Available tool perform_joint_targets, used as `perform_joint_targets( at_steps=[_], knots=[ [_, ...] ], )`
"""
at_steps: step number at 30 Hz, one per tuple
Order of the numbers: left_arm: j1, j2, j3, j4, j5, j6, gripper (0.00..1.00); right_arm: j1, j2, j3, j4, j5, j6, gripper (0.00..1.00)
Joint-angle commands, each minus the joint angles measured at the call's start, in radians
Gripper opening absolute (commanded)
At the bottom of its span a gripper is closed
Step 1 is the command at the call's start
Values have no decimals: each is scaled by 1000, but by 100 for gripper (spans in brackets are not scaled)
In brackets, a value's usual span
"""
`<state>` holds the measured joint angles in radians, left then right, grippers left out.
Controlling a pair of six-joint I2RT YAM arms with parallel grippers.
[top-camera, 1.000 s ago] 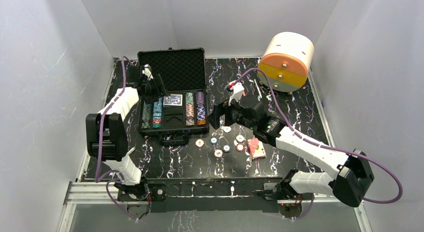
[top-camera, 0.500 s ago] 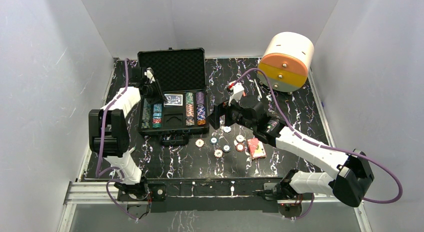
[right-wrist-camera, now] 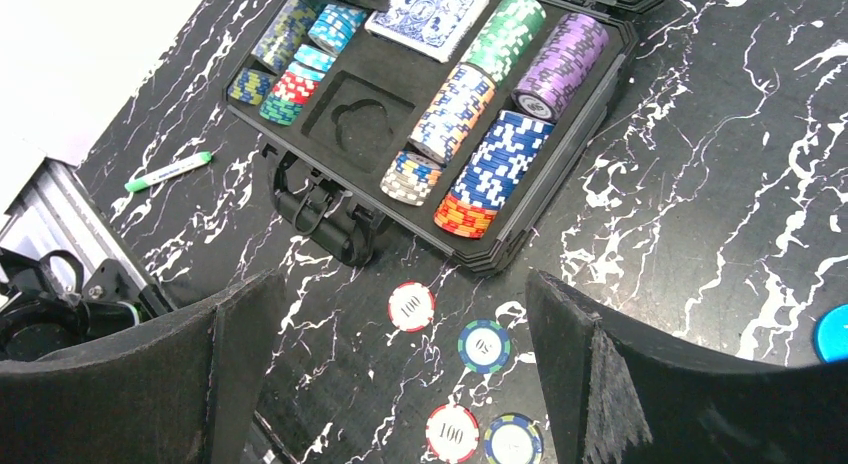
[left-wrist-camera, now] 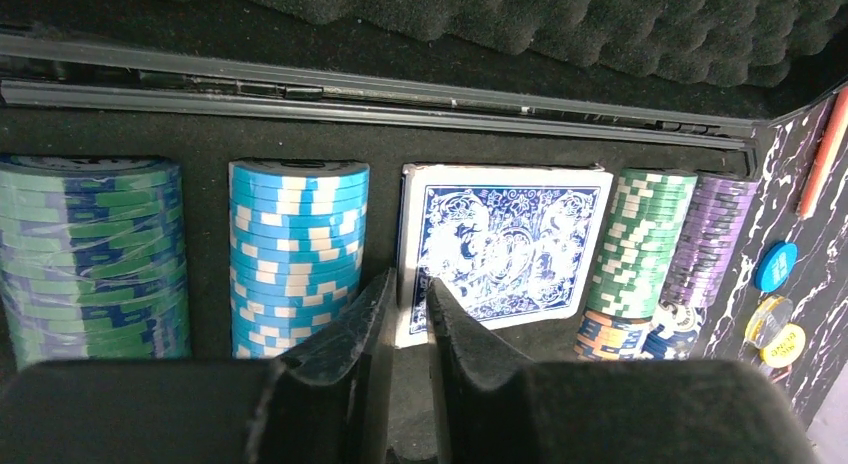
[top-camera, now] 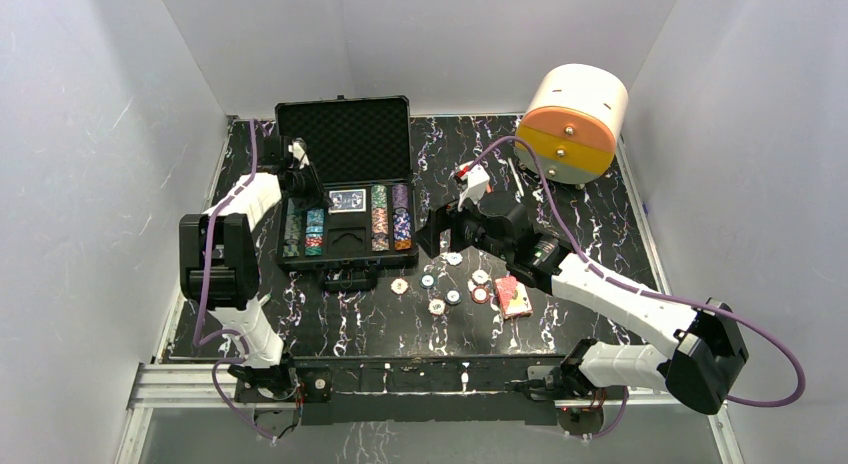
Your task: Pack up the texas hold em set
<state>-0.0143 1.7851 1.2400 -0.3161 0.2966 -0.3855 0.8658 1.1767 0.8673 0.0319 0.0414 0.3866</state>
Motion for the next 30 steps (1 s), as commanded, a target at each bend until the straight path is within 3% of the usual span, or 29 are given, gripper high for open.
perform_joint_targets(
  at_steps=[1, 6, 13, 15, 16, 18, 19, 21, 27, 30],
  knots=[
    [-10, -33, 61, -28, 25, 11, 19, -1, -32, 4, 22, 53, -5, 97],
    [-10, -68, 100, -75, -33, 47, 37, -1, -38, 12, 3, 86, -4, 97],
    [-10, -150, 68, -56, 81, 25, 39, -1, -31, 29, -56, 160, 18, 97],
    [-10, -253, -7, -40, 188, 0, 40, -1, -12, 70, -229, 329, 102, 97],
    [-11, -373, -102, -11, 258, -21, 45, -3, 13, 107, -443, 477, 216, 98],
    [-12, -553, -213, 12, 303, -43, 52, -30, 43, 101, -683, 591, 389, 98],
    [-12, -616, -239, 12, 298, -50, 56, -88, 64, 86, -792, 583, 455, 98],
    [-19, -660, -226, -36, 306, -45, 61, -193, 67, 23, -838, 472, 470, 98],
    [-77, -669, -209, -54, 279, -21, 86, -226, 83, -60, -838, 380, 455, 98],
    [-90, -666, -205, -56, 265, -18, 92, -246, 116, -90, -806, 323, 417, 98]
  ],
)
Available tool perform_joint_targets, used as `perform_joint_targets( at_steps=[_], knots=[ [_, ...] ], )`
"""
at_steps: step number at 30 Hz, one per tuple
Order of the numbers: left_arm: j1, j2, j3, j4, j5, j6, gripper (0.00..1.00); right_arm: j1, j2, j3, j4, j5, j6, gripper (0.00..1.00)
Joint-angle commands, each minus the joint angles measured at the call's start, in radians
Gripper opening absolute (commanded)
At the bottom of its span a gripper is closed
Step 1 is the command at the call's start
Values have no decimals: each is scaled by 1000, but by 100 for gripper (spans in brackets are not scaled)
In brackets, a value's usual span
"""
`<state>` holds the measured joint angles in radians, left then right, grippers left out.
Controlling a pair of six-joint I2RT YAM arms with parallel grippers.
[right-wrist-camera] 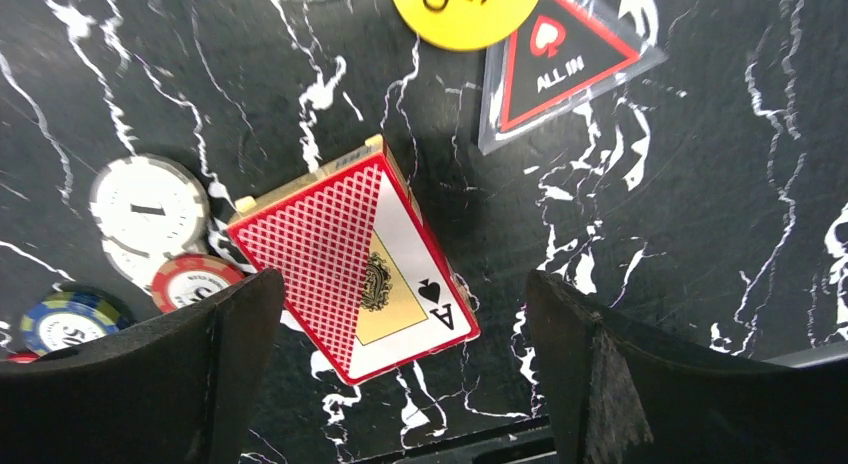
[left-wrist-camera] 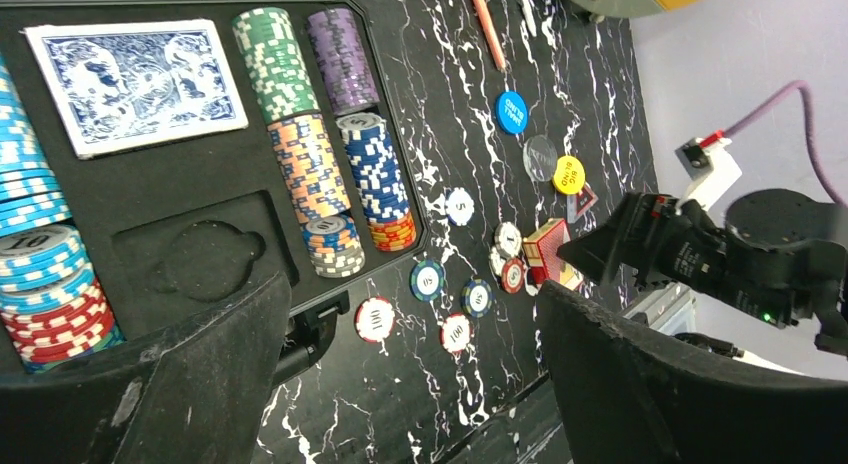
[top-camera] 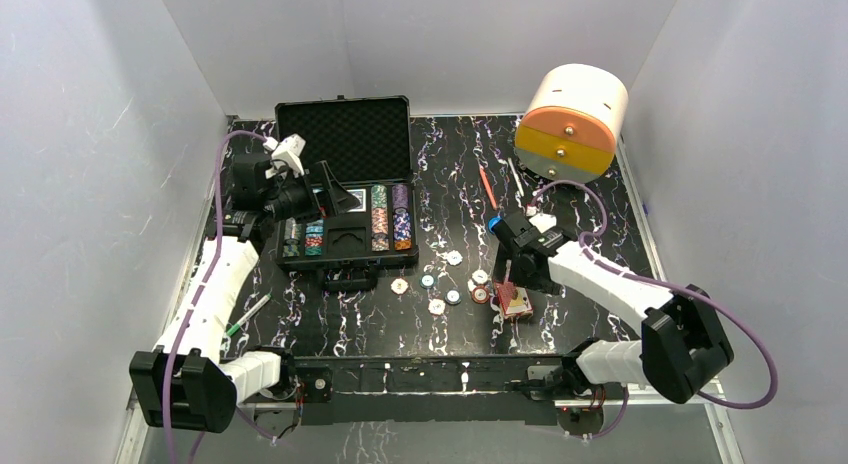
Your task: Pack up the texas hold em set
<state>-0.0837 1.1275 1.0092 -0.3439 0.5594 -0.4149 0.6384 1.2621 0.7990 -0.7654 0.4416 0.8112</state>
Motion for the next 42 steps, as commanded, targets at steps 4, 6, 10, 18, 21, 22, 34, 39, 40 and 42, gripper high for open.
perform_joint_targets(
  at_steps=[4, 6, 10, 18, 21, 22, 34, 39, 40, 42],
  knots=[
    [-27, -3, 38, -32, -4, 13, 95, -20, 52, -35, 49, -164, -70, 98],
    [-26, 2, 41, -32, -6, 13, 96, -21, 52, -51, 87, -212, -104, 98],
    [-27, 8, 46, -32, -9, 11, 98, -20, 73, -69, 121, -262, -136, 98],
    [-27, 15, 52, -32, -19, 9, 98, -21, 105, -74, 112, -247, -145, 93],
    [-27, 17, 51, -31, -10, 8, 98, -20, 133, -65, 106, -234, -153, 78],
    [-27, 18, 51, -29, -2, 8, 98, -18, 142, -62, 109, -234, -159, 75],
    [-27, 41, 6, 18, 123, -80, 98, 36, 44, 102, 124, -182, -253, 63],
    [-38, 99, -16, 49, 224, -189, 98, 66, 11, 167, 248, -323, -396, 63],
    [-49, 112, -19, 57, 237, -207, 98, 73, 11, 174, 279, -357, -423, 63],
    [-88, 137, -21, 69, 250, -231, 99, 91, 17, 191, 346, -430, -474, 63]
  ],
)
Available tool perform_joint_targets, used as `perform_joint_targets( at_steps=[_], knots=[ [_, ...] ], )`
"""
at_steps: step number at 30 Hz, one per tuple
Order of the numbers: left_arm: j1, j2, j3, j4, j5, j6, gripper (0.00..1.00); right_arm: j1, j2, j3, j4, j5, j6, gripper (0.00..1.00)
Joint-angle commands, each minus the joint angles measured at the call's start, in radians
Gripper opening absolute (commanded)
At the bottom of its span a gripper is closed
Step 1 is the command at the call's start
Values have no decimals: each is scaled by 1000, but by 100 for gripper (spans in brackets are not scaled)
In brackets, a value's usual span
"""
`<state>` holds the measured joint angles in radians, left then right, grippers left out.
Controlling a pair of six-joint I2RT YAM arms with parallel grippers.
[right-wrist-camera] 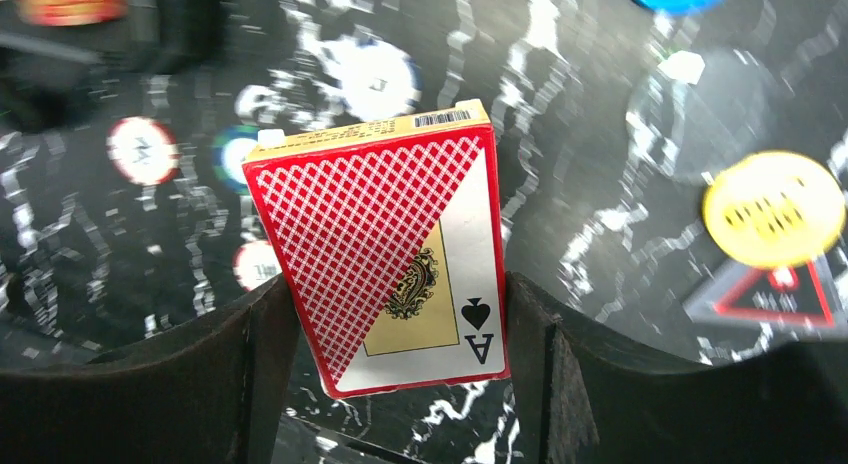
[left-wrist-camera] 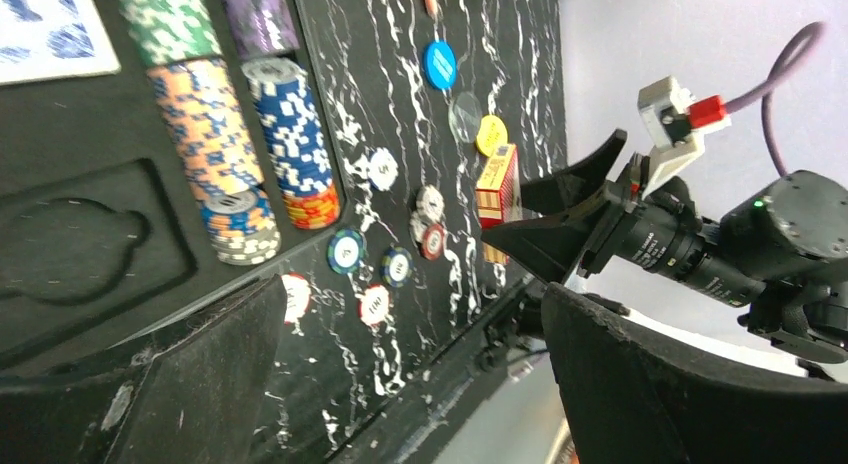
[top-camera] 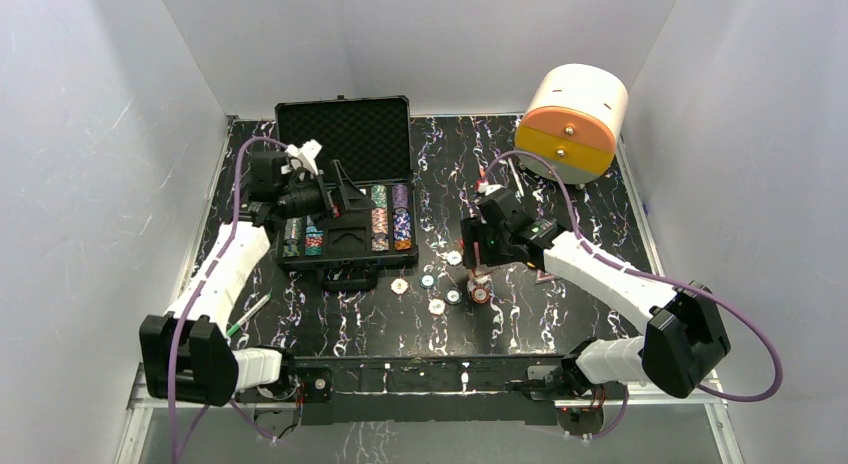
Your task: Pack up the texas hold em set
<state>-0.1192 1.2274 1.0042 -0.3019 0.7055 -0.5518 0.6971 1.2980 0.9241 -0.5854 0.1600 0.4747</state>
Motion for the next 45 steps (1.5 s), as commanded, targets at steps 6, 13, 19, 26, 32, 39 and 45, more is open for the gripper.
perform_joint_targets(
  at_steps=[6, 13, 19, 26, 32, 39, 45],
  knots=[
    [-172, 100, -32, 76, 115, -158, 98, 95, 15, 115, 290, -339, -224, 62],
    [-228, 74, -172, 338, 219, -306, 98, 143, 52, 147, 350, -416, -263, 60],
    [-256, 120, -197, 348, 237, -388, 87, 163, 60, 155, 391, -433, -271, 59],
    [-284, 136, -200, 362, 253, -424, 46, 170, 89, 175, 395, -432, -286, 59],
    [-284, 158, -210, 381, 262, -432, 9, 172, 92, 174, 405, -429, -289, 60],
    [-284, 110, -200, 401, 229, -390, 0, 172, 36, 138, 438, -320, -266, 92],
    [-238, 48, -163, 317, 104, -294, 0, 171, -97, 58, 523, -215, -253, 98]
  ],
)
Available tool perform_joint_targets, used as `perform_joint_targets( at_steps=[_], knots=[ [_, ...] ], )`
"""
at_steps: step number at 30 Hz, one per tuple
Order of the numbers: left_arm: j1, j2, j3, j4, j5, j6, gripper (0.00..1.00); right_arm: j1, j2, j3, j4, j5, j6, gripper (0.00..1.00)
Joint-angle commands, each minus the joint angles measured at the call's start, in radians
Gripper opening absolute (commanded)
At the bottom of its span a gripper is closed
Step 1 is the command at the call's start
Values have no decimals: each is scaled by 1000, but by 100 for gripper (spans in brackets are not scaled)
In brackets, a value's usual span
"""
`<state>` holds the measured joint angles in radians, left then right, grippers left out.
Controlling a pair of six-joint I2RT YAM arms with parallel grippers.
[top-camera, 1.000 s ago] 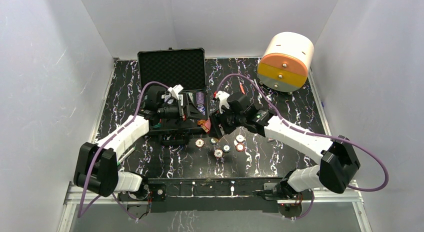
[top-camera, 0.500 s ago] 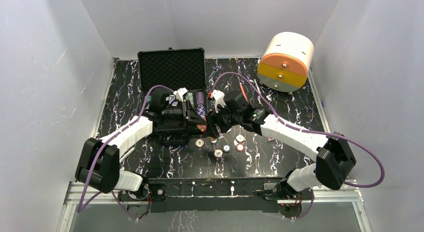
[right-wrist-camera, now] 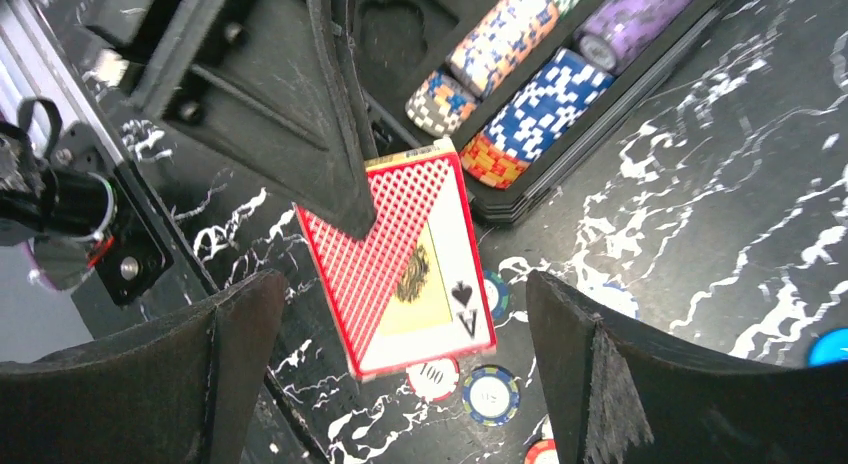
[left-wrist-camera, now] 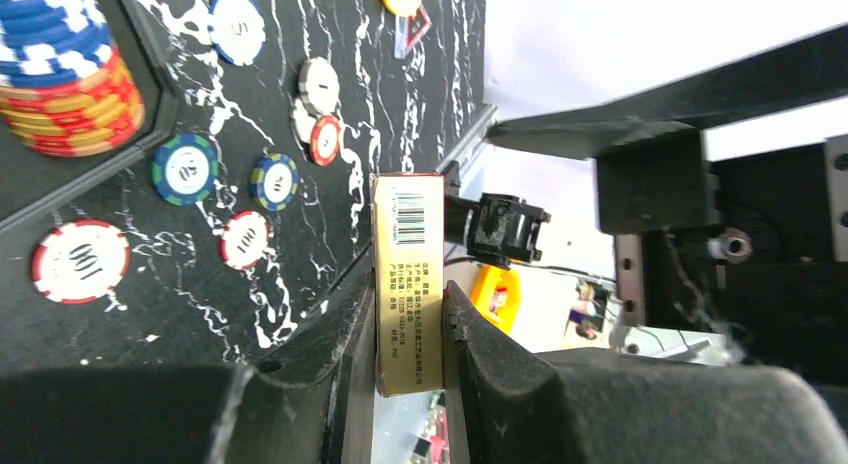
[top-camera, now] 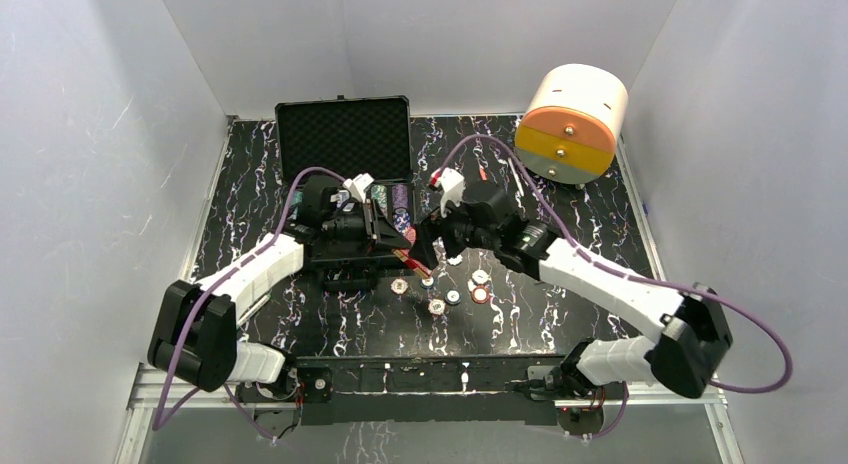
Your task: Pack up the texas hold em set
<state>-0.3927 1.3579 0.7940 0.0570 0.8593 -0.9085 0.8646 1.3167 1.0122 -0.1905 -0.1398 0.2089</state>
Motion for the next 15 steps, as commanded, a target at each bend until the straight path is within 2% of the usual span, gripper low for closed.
perform_joint_targets(
  at_steps=[1, 9, 15],
  knots=[
    [52, -100, 50, -65, -86, 78, 0, 3, -134, -39, 135, 102, 18, 98],
    [138, -278, 59, -274, -539, 188, 0, 3, -239, -126, 190, 193, 113, 98],
    [140, -317, 53, -349, -736, 209, 0, 3, -247, -154, 198, 194, 162, 98]
  ],
)
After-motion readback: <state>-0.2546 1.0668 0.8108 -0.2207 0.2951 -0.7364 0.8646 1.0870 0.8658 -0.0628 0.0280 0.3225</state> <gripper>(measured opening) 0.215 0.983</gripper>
